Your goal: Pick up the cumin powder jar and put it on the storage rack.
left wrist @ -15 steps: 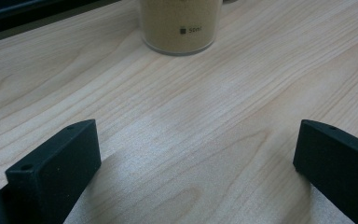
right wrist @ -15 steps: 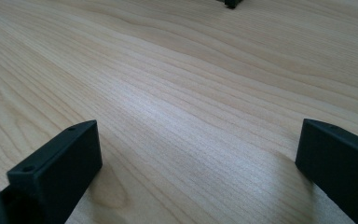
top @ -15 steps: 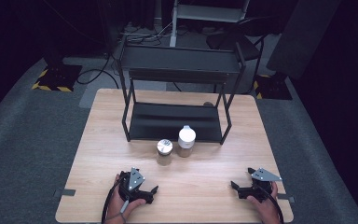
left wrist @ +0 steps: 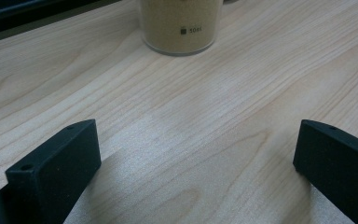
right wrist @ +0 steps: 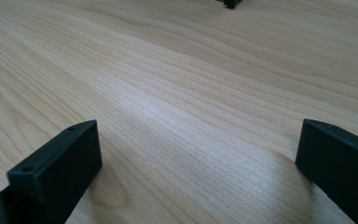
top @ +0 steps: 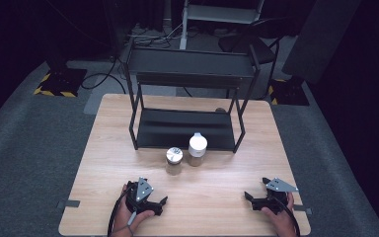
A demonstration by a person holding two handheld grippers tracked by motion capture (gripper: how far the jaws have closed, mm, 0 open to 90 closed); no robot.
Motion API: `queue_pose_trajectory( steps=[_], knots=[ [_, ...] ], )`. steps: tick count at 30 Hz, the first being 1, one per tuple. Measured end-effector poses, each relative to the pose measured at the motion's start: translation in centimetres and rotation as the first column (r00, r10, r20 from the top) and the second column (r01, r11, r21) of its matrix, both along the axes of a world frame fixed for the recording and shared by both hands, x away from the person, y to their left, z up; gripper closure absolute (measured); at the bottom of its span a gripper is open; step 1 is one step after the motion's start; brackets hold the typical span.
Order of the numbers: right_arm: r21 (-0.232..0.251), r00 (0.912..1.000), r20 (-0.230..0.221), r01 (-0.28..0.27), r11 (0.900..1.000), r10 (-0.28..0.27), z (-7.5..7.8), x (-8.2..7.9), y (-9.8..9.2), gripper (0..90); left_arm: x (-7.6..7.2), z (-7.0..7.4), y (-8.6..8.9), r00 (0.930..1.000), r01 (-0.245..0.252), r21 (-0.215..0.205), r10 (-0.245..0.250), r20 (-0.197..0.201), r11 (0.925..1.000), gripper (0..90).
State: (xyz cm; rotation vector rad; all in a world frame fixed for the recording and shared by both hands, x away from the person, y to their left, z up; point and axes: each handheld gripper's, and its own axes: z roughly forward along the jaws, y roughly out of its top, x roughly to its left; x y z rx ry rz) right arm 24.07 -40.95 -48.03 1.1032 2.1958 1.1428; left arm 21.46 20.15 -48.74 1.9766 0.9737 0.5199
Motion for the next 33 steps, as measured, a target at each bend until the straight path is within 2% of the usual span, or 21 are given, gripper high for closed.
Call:
queue_pose_trajectory(
  steps=[13, 20, 26, 29, 33],
  knots=[
    [0.000, 1.0000, -0.001, 0.000, 1.000, 0.000, 0.0, 0.0, 0.0, 0.1, -0.1, 0.0, -0.1, 0.9999, -0.012, -0.001, 0.012, 0.002, 0.9999, 0.4],
    [0.000, 1.0000, -0.001, -0.001, 1.000, 0.001, 0.0, 0.0, 0.0, 0.1, 0.2, 0.4, -0.2, 1.0000, -0.002, 0.017, 0.002, -0.002, 0.9998, 0.5],
    [0.000, 1.0000, 0.000, -0.001, 1.000, 0.001, 0.0, 0.0, 0.0, 0.1, 0.4, 0.8, -0.1, 0.9998, -0.002, -0.008, 0.002, 0.021, 1.0000, 0.9],
    [0.000, 1.0000, 0.000, -0.001, 1.000, 0.001, 0.0, 0.0, 0.0, 0.1, 0.7, 1.1, 0.2, 0.9995, 0.006, -0.045, -0.005, 0.031, 0.9990, 0.7],
    [0.000, 1.0000, 0.000, -0.001, 1.000, 0.001, 0.0, 0.0, 0.0, 0.1, 1.3, 1.8, 0.2, 0.9987, 0.017, -0.066, -0.013, 0.049, 0.9977, 0.6]
  ],
)
